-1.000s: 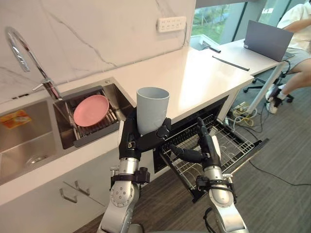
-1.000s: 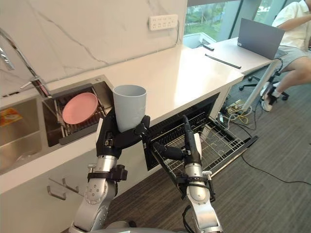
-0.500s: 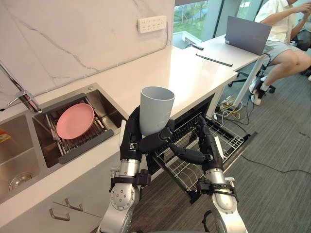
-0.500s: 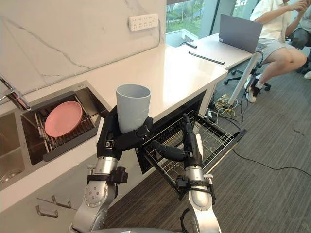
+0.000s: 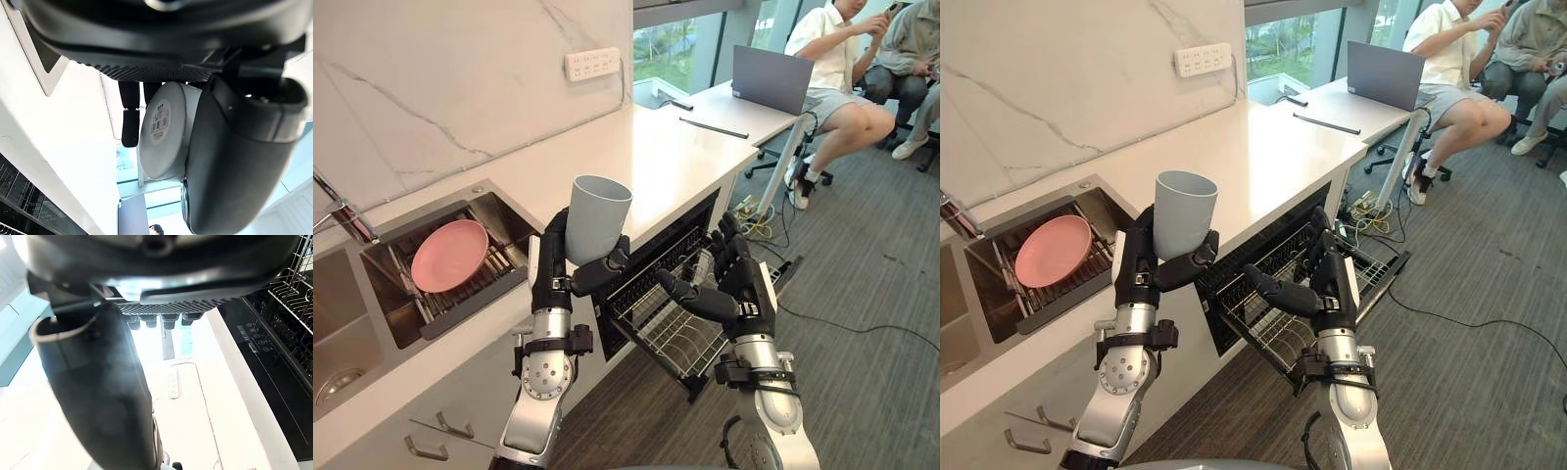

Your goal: Walk over to the sink, pick up the cup, carry it to the dishwasher, place the cup inside the dishwasher, then close the dishwasher door

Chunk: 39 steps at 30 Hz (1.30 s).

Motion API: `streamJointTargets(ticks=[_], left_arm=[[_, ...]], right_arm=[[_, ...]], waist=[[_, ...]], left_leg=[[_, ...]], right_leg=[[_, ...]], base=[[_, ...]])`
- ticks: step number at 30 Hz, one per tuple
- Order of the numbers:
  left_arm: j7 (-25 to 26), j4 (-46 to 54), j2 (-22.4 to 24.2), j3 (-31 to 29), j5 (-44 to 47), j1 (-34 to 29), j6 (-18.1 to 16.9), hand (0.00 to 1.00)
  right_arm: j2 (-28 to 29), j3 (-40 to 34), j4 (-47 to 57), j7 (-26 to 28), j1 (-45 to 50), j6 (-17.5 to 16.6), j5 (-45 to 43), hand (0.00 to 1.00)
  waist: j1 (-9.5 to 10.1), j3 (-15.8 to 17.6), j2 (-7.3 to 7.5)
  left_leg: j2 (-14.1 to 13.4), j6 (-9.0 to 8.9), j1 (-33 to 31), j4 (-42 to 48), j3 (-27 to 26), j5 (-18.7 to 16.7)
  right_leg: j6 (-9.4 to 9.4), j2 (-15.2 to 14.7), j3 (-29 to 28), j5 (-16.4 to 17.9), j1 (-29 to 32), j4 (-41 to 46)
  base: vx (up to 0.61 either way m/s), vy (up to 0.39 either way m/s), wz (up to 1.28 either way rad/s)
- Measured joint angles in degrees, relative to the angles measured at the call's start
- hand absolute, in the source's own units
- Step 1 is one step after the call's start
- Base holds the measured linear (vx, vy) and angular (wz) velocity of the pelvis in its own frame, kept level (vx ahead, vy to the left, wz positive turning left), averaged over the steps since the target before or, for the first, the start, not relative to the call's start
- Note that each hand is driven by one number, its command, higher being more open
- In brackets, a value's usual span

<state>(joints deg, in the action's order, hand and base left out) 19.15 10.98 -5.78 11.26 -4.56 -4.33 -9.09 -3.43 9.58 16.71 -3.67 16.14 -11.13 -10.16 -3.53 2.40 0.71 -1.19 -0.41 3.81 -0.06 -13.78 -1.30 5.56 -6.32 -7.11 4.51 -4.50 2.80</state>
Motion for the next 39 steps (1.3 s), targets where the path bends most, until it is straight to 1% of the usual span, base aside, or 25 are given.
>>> streamJointTargets(ticks=[5,7,13,17,19,24,26,32,34,39], left_arm=[[0.9,-3.0,0.0,-1.9,-0.1,1.8,0.3,0.00],[1.1,-3.0,0.0,-2.3,-1.2,2.1,0.5,0.00],[1.0,-4.7,0.4,-2.2,-2.3,2.1,0.5,0.00],[1.0,-4.8,1.4,-1.6,-3.2,2.1,0.5,0.00],[1.0,-4.8,1.6,-0.7,-3.9,2.1,0.5,0.00],[1.0,-4.8,2.0,2.1,-6.3,2.1,0.5,0.00],[1.0,-4.8,2.2,3.2,-7.0,2.0,0.5,0.00],[1.1,-4.8,2.4,5.9,-10.3,2.0,0.5,0.00],[1.6,-4.8,2.4,7.5,-11.3,2.0,0.5,0.00],[2.2,-4.8,2.4,9.6,-11.5,2.0,0.5,0.00]], right_arm=[[-1.3,0.9,0.0,0.6,-0.4,-0.3,-2.1,1.00],[-1.7,0.9,0.0,1.0,-0.4,-0.4,-2.3,1.00],[-1.9,2.3,0.0,1.3,-1.1,-0.4,-6.6,1.00],[-1.8,3.3,0.0,1.3,-2.7,-0.4,-7.1,1.00],[-1.8,3.8,0.0,1.3,-3.0,-0.4,-8.9,1.00],[-1.7,4.7,0.0,1.4,-3.3,-0.4,-9.2,1.00],[-1.4,5.0,0.0,1.3,-3.5,-0.4,-10.9,1.00],[-1.2,6.0,0.0,1.1,-4.2,-0.4,-11.2,1.00],[-1.2,7.0,-0.1,1.1,-4.2,-0.5,-11.2,1.00],[-1.0,8.5,-0.5,0.9,-4.2,-0.5,-11.2,1.00]], waist=[[-0.74,-0.6,-0.28],[-0.74,-0.6,-0.31],[-0.75,-1.0,-0.50],[-0.67,-1.0,-0.48],[-0.57,-1.0,-0.48],[-0.51,-1.0,-0.47],[-0.52,-1.0,-0.46],[-0.52,-1.1,-0.45],[-0.50,-1.3,-0.44],[-0.41,-1.4,-0.38]], left_leg=[[0.0,0.35,0.0,0.0,-0.7,0.2],[0.0,0.38,-0.1,-0.1,-0.8,0.2],[0.1,0.44,-0.1,-0.4,-0.7,0.3],[0.2,0.51,-0.2,-0.5,-0.5,0.4],[0.3,0.56,-0.3,-0.7,-0.4,0.5],[0.5,0.64,-0.3,-1.4,0.0,1.0],[0.5,0.67,-0.3,-1.5,0.0,1.1],[0.6,0.64,-0.3,-2.2,0.6,1.7],[0.7,0.67,-0.2,-3.2,0.9,2.4],[0.9,0.74,0.0,-3.9,1.3,3.0]], right_leg=[[0.06,0.0,-0.9,-0.6,0.3,-0.5],[0.08,0.0,-1.0,-0.8,0.3,-0.8],[0.07,0.0,-1.0,-0.8,0.3,-1.1],[0.08,-0.1,-0.8,-0.8,0.3,-1.3],[0.08,-0.2,-0.6,-0.8,0.3,-1.4],[0.14,-0.3,-0.3,-0.8,0.3,-1.7],[0.14,-0.3,-0.2,-0.8,0.3,-1.7],[0.14,-0.3,0.4,-0.8,0.3,-1.7],[0.14,-0.3,0.7,-0.8,0.5,-1.6],[0.14,-0.3,1.0,-0.8,0.6,-1.5]], base=[[-0.03,-0.016,-0.11],[-0.01,-0.011,-0.02],[0.00,0.000,0.00],[0.00,0.000,0.00],[-0.02,-0.024,0.05],[-0.01,-0.025,0.04],[-0.01,-0.016,0.01],[-0.03,-0.025,0.05],[-0.04,-0.039,0.06],[-0.03,-0.027,0.04]])
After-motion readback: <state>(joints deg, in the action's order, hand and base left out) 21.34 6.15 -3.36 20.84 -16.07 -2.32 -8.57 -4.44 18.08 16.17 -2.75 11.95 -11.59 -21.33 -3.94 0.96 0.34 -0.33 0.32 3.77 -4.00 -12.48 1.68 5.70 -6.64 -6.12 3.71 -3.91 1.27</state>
